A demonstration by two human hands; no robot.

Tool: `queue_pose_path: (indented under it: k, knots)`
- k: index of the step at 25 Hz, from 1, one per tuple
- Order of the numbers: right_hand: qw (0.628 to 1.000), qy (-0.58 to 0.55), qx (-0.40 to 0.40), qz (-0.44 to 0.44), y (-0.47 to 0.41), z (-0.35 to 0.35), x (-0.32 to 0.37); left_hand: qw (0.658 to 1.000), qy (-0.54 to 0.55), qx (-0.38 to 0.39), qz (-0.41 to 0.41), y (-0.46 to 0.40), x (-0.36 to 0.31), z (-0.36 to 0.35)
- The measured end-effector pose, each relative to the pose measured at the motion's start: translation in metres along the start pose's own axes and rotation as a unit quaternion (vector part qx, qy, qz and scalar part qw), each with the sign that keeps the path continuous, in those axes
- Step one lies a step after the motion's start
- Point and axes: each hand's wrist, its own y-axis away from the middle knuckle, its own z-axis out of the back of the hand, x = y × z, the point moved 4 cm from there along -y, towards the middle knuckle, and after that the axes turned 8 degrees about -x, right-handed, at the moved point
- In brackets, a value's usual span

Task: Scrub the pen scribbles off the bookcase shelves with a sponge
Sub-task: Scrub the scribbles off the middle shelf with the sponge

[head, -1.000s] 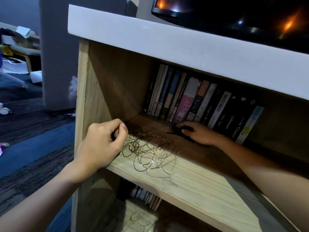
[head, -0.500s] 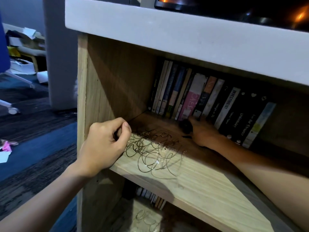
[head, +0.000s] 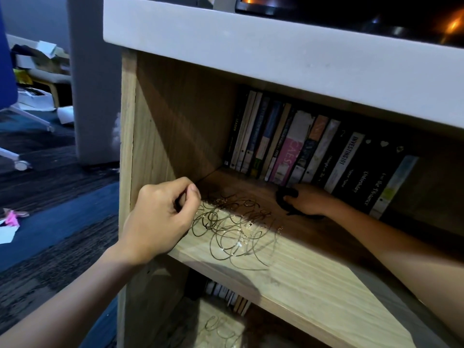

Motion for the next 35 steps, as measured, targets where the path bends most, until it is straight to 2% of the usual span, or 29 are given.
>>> queue_pose_path:
  k: [3,5,7,9,12,14,16,18,19,24,26,29,31,33,35]
  knots:
    - [0.997,-0.057,-0.042,0.026,0.003,-0.009,0.002,1.0,0.002,0.003,-0.005,0.0,-0.001,0.0]
    - [0.996,-0.054,-0.069,0.018,-0.002,-0.011,0.012,1.0,-0.003,0.001,-0.01,-0.001,-0.001,0.0]
    - [0.998,-0.025,-0.056,-0.012,-0.013,-0.015,0.036,1.0,-0.005,-0.001,-0.007,-0.001,0.0,-0.001]
    - [0.998,-0.055,-0.02,-0.013,-0.016,-0.017,0.074,1.0,-0.005,0.001,-0.002,0.0,0.001,0.0]
    - [0.981,-0.162,0.03,0.105,-0.005,-0.01,0.119,1.0,-0.002,0.007,0.005,0.0,0.0,0.0]
    - [0.955,-0.234,0.05,0.174,0.002,-0.002,0.116,1.0,0.001,0.009,0.007,0.0,0.0,0.0]
    - [0.945,-0.279,-0.015,0.169,-0.006,0.01,0.092,1.0,0.006,0.006,0.007,-0.001,0.0,0.0]
    - [0.958,-0.25,-0.104,0.099,-0.019,0.013,0.067,1.0,0.005,0.004,0.006,-0.001,0.002,-0.001]
    - [0.968,-0.207,-0.118,0.076,-0.025,0.009,0.06,1.0,0.006,0.005,0.009,-0.001,0.002,-0.001]
    - [0.993,-0.032,-0.107,0.029,-0.035,-0.014,0.102,1.0,0.002,0.006,0.011,-0.001,0.002,0.0]
    - [0.993,-0.037,-0.086,0.072,-0.022,-0.009,0.129,1.0,0.0,0.008,0.007,-0.001,0.001,0.0]
    - [0.97,-0.127,0.046,0.202,0.002,0.008,0.145,1.0,-0.002,0.016,0.014,0.0,0.002,-0.001]
    - [0.952,-0.17,0.102,0.232,0.011,0.025,0.133,1.0,-0.005,0.021,0.015,0.0,0.002,-0.002]
    - [0.956,-0.226,0.04,0.182,0.004,0.04,0.111,1.0,-0.007,0.018,0.014,0.0,0.004,-0.003]
    - [0.969,-0.211,-0.046,0.119,-0.006,0.04,0.096,1.0,-0.006,0.007,0.014,-0.001,0.004,-0.002]
